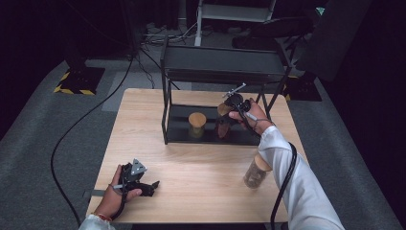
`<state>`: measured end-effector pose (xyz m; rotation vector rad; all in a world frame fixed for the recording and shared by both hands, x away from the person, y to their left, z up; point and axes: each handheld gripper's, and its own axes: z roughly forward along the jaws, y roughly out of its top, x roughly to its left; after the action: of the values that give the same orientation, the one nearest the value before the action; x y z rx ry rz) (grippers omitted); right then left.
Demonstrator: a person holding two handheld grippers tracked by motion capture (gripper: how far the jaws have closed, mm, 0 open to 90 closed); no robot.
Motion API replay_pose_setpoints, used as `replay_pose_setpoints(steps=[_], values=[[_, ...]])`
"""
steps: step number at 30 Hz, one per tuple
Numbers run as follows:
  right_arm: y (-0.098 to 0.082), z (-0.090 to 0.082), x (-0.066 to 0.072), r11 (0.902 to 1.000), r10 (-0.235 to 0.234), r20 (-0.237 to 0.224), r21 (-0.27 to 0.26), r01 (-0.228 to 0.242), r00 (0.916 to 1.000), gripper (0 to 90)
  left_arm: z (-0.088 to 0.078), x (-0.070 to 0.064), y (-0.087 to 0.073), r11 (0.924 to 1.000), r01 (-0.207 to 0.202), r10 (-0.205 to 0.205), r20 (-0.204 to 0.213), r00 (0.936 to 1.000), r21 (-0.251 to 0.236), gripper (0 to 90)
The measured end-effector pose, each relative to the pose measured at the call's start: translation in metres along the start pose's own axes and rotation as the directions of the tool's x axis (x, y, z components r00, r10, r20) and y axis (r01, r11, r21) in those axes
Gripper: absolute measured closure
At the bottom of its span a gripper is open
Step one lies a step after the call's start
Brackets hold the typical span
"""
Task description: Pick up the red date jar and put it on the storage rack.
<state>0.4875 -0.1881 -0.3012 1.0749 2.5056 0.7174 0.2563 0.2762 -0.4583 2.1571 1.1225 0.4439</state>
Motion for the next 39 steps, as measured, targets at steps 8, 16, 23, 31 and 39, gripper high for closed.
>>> replay_pose_setpoints(steps=[8,16,23,31,39], values=[[-0.007,-0.005,-0.002,0.9994,-0.002,-0.006,-0.034,0.002,1.0000,2.9,0.000,0.000,0.000,1.0000,0.000,0.000,0.000,1.0000,0.000,0.0],[-0.014,-0.014,0.001,0.9979,-0.021,0.010,-0.061,0.022,0.9997,3.0,0.000,0.000,0.000,1.0000,0.000,0.000,0.000,1.0000,0.000,0.0],[-0.019,-0.022,0.005,0.9963,-0.039,0.022,-0.075,0.041,0.9990,3.1,0.000,0.000,0.000,1.0000,0.000,0.000,0.000,1.0000,0.000,0.0],[-0.025,-0.031,0.012,0.9936,-0.064,0.041,-0.091,0.067,0.9971,3.1,0.000,0.000,0.000,1.0000,0.000,0.000,0.000,1.0000,0.000,0.0],[-0.034,-0.042,0.021,0.9888,-0.100,0.068,-0.104,0.107,0.9926,3.0,0.000,0.000,0.000,1.0000,0.000,0.000,0.000,1.0000,0.000,0.0]])
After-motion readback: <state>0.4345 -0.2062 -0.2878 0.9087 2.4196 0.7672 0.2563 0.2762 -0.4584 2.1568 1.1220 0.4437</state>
